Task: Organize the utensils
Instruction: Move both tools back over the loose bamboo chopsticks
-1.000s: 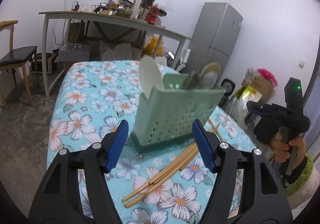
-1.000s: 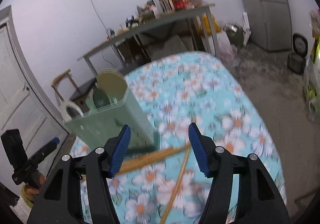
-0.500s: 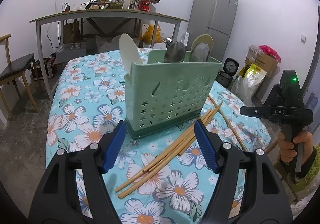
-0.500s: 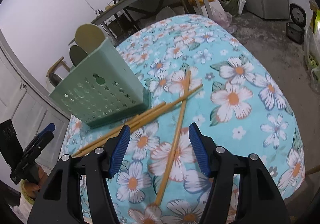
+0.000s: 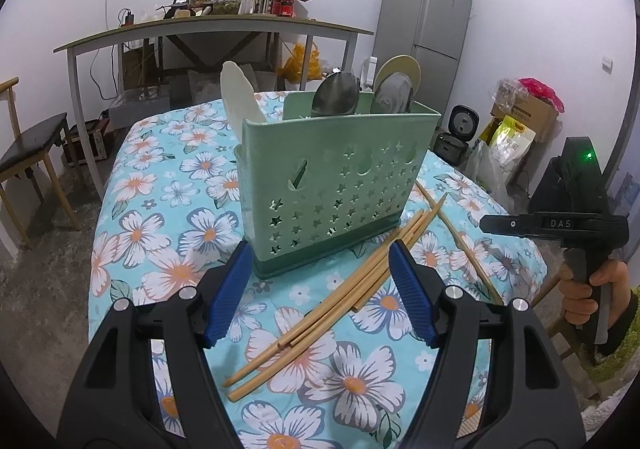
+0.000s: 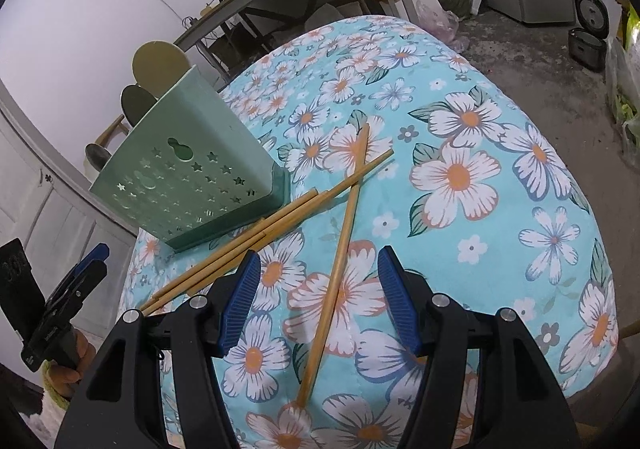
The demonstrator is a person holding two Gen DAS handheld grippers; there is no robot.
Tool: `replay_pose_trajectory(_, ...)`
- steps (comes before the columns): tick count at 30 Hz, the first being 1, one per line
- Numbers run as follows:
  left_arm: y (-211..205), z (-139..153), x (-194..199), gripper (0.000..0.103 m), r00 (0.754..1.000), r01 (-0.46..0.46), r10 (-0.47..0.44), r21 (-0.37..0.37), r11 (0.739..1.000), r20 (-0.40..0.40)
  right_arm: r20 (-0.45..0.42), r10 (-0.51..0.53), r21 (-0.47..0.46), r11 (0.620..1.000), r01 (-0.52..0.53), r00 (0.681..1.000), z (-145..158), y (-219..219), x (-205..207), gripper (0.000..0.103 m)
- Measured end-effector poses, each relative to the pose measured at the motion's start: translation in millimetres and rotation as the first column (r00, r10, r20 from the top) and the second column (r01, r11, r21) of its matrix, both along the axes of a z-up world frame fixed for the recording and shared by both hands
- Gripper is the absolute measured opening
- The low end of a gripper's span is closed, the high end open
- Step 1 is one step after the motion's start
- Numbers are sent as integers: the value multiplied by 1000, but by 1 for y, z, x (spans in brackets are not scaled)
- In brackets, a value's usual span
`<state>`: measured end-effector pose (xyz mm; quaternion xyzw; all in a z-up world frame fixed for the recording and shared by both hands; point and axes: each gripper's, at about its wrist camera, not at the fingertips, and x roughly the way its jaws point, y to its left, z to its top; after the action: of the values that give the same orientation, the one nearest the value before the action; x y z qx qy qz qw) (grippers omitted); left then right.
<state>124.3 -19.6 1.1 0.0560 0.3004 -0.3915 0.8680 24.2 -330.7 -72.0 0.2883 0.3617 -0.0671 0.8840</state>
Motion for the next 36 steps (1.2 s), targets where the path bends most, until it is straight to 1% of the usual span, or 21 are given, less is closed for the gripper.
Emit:
replay_pose_trajectory(7,-2,-1,1,67,1000,2,-2,5,1000,0,-6,-7,6,1000,7,1000,-2,-3,3,60)
replay_pose_trajectory(11,-6,-2,0,67,1000,15,-15,15,1000,13,-3,-18,3,1000,18,1000,-2,-7,3,60)
replay_pose_trajectory(14,-13,-2,-5,67,998,44,-45,34,998,42,0,-31,-3,1000,31,1000,-1,-12,1,60)
replay_pose_trajectory(19,-35,1,-17,67,987,122,-129,78,989,98,7,-62,-16,998,62,998,0,-26,-2,60)
replay_pose_trajectory(23,-62,6,-29,67,965,216,-227,90,972,134,15,-96,-16,995,96,995,-1,-40,-8,60)
replay_pose_trajectory(27,-96,3,-35,67,938,309,-323,114,944,127,22,-131,-11,991,132,991,-4,-54,-14,60)
replay_pose_trajectory(29,-116,-1,-35,64,922,357,-371,126,925,111,26,-148,-5,989,149,989,-7,-61,-17,60)
replay_pose_trajectory(33,-157,-8,-31,52,892,432,-446,153,889,69,31,-189,10,982,189,981,-16,-77,-21,59)
replay_pose_trajectory(35,-178,-11,-27,49,883,453,-467,173,875,50,33,-202,19,979,201,979,-21,-84,-22,57)
replay_pose_trajectory(36,-185,-14,-24,45,880,459,-473,180,870,42,34,-211,20,977,210,977,-23,-87,-22,55)
